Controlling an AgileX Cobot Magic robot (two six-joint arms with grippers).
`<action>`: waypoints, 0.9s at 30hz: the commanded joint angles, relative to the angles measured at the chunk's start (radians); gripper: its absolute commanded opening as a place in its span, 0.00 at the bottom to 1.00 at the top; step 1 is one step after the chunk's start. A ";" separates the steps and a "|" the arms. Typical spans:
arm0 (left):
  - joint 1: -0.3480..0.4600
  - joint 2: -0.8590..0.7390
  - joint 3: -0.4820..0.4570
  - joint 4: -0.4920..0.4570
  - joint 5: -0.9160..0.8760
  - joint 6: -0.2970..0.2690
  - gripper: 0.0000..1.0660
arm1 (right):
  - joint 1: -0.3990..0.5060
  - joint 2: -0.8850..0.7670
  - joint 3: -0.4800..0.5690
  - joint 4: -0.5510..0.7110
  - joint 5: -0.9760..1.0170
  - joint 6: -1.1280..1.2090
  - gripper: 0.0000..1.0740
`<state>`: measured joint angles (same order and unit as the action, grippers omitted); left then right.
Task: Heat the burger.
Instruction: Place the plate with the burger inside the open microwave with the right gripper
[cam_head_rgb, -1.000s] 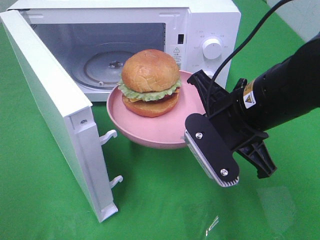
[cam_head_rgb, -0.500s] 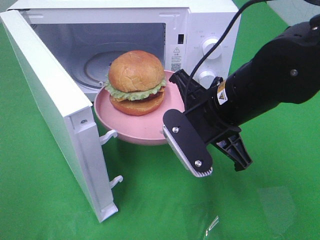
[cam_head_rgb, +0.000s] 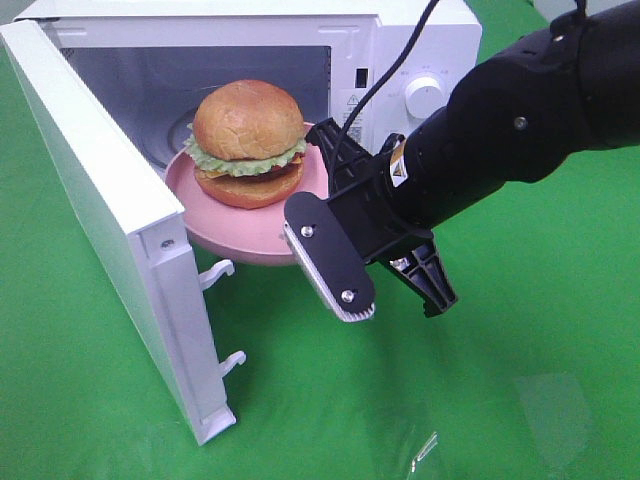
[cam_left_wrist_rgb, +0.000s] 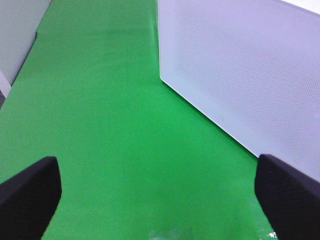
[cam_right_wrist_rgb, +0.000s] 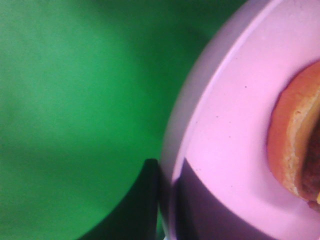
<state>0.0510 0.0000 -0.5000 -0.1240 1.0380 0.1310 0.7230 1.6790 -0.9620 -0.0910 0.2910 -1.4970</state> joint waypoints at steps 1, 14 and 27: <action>0.003 0.000 0.003 -0.006 -0.002 0.001 0.92 | 0.004 0.014 -0.050 -0.012 -0.058 0.000 0.00; 0.003 0.000 0.003 -0.006 -0.002 0.001 0.92 | 0.004 0.100 -0.162 -0.024 -0.040 0.000 0.00; 0.003 0.000 0.003 -0.006 -0.002 0.001 0.92 | 0.004 0.202 -0.280 -0.024 0.005 0.019 0.00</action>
<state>0.0510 0.0000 -0.5000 -0.1240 1.0380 0.1310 0.7230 1.8760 -1.1990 -0.1060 0.3470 -1.4900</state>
